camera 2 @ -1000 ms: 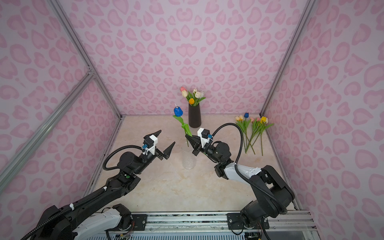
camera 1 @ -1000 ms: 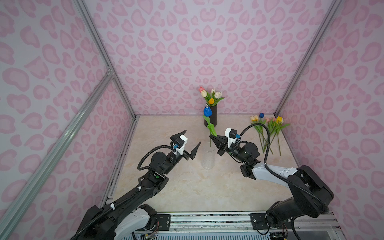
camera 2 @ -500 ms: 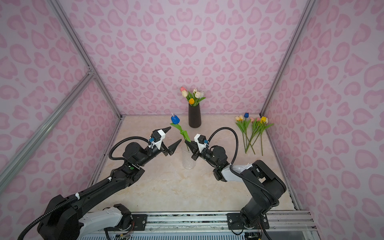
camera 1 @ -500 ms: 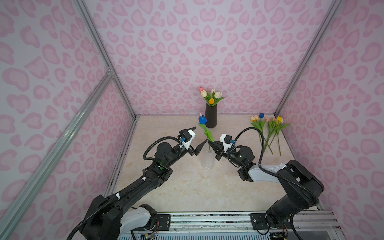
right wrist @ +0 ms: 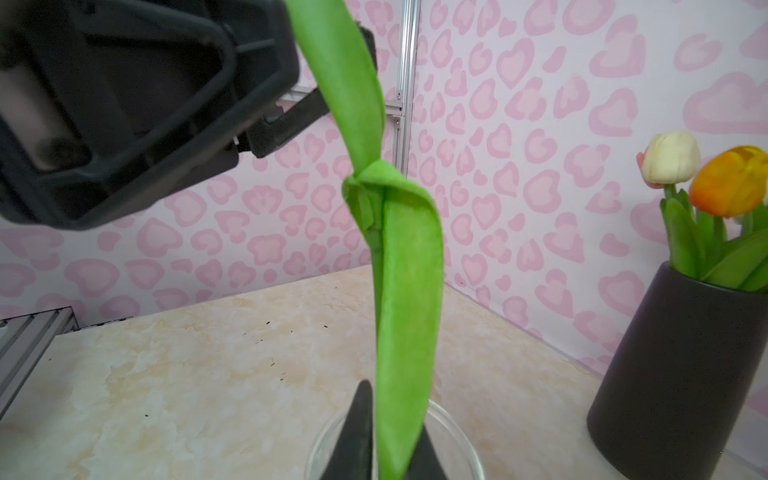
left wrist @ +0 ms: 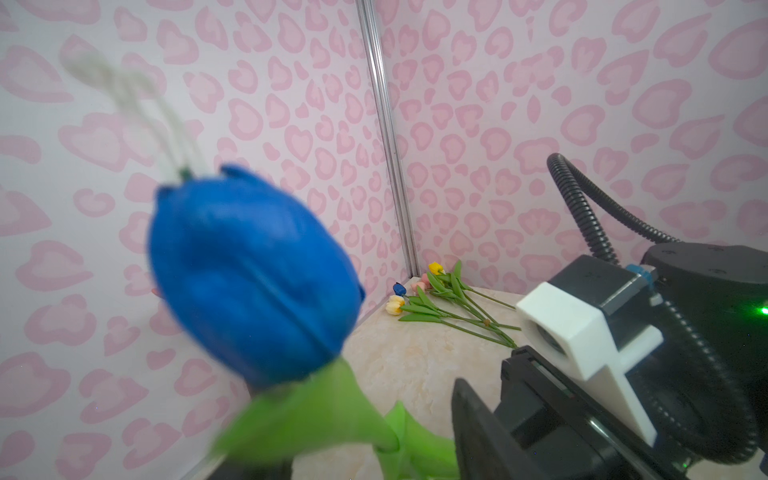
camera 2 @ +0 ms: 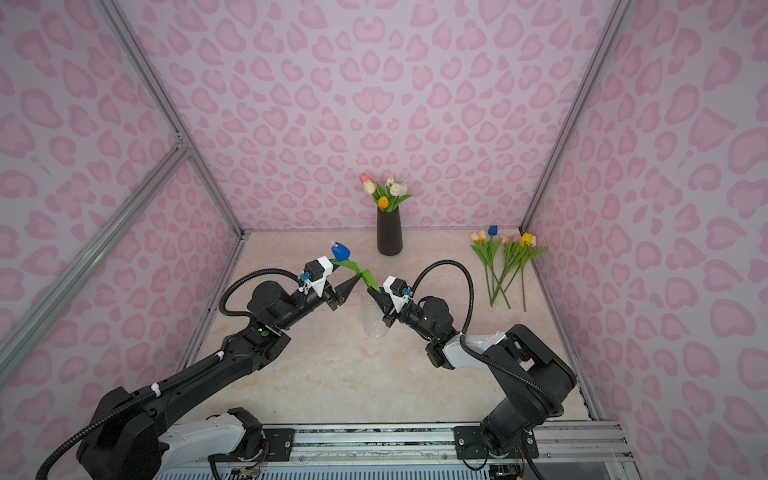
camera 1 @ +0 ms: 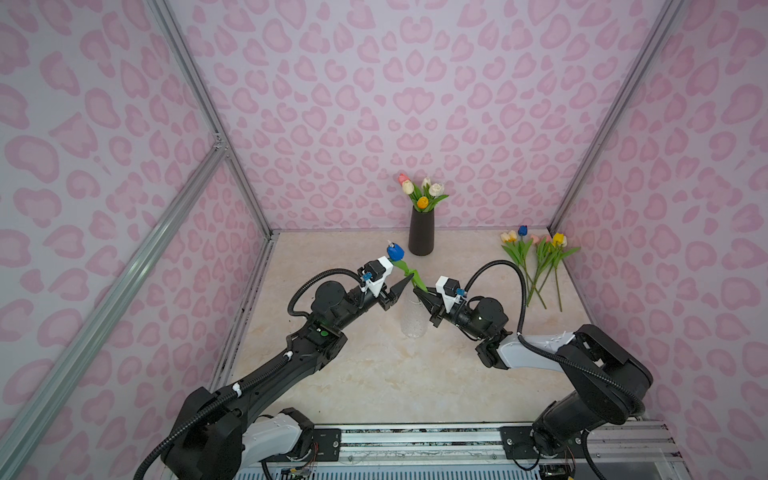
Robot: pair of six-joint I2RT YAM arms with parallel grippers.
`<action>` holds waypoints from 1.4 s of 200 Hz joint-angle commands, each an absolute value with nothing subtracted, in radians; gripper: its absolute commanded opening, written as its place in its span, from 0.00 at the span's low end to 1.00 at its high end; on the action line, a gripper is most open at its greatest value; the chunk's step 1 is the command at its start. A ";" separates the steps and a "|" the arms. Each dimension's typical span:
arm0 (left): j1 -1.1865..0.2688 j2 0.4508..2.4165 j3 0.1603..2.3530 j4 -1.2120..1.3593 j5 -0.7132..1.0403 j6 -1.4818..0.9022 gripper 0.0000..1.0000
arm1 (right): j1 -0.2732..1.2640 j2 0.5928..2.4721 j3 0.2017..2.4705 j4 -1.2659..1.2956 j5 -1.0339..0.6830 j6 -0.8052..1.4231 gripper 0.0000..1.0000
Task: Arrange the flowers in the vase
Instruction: 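Carry the blue tulip over the clear glass vase with the right gripper, then drop the blue tulip into the clear glass vase by opening the right gripper, then move the right gripper back over the tulip pile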
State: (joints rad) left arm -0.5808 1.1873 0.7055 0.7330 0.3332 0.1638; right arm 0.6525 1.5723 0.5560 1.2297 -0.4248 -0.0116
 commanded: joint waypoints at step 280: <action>-0.546 0.831 0.469 0.655 -0.112 0.028 0.79 | 0.446 1.151 0.619 0.781 -0.166 0.106 0.53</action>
State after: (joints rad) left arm -0.5667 0.8371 0.4854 0.6056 0.0124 0.0856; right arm 0.4492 1.1503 0.6350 0.7490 -0.1642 0.0601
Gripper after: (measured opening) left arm 0.802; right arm 0.529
